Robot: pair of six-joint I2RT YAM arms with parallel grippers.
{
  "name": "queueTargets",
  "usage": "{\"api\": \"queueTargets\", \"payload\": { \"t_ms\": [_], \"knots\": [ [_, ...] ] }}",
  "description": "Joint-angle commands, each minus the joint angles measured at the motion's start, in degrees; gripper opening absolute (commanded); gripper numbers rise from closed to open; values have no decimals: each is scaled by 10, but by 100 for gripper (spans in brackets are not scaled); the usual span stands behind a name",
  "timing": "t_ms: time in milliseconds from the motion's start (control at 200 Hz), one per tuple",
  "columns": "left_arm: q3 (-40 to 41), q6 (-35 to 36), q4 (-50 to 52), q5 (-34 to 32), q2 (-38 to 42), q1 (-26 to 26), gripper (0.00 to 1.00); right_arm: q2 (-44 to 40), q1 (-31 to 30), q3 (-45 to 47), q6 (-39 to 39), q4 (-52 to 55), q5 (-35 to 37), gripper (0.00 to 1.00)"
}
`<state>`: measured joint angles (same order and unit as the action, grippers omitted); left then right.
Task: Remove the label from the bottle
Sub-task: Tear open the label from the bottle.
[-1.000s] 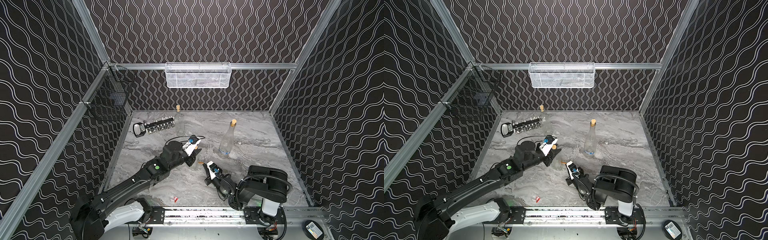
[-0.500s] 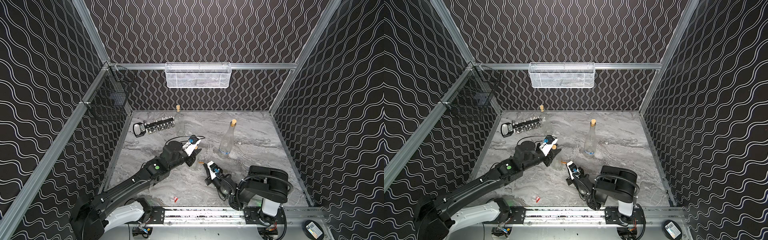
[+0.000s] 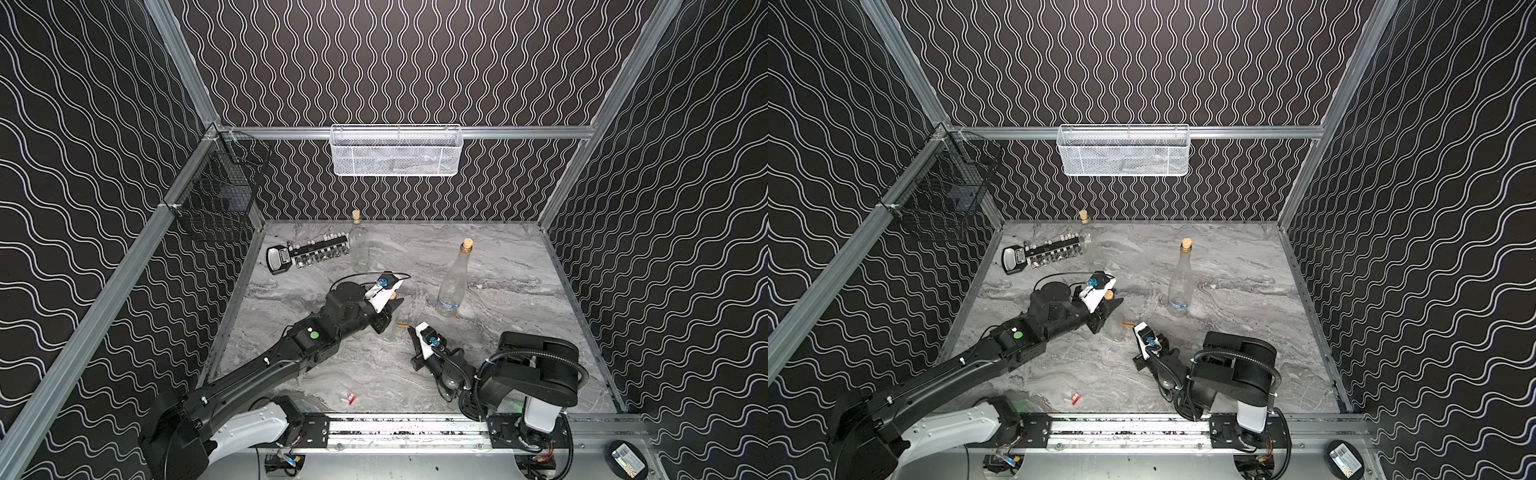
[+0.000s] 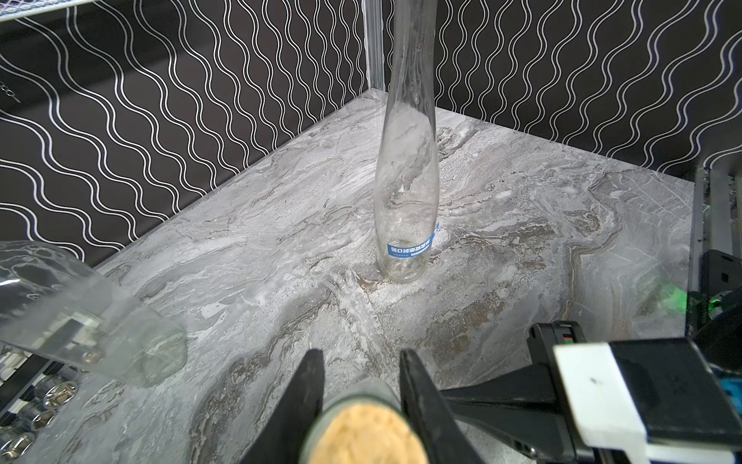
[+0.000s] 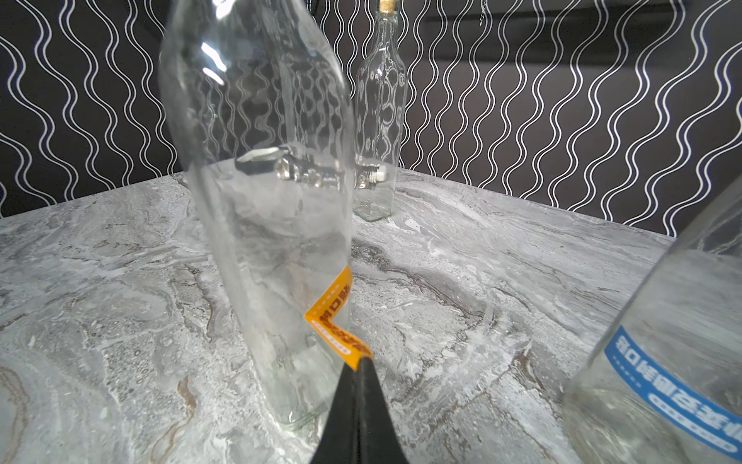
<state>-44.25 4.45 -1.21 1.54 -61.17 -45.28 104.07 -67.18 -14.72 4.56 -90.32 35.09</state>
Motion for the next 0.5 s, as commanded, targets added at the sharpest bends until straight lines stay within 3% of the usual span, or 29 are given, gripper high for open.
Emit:
{"api": "queueTargets", "payload": {
  "t_ms": [0,495],
  "knots": [
    [0,23,52,-29,1,4,0,-5,-1,2,3,-86,20,0],
    [-1,24,55,-29,2,3,0,-11,-1,7,3,-86,29,0]
  ]
}}
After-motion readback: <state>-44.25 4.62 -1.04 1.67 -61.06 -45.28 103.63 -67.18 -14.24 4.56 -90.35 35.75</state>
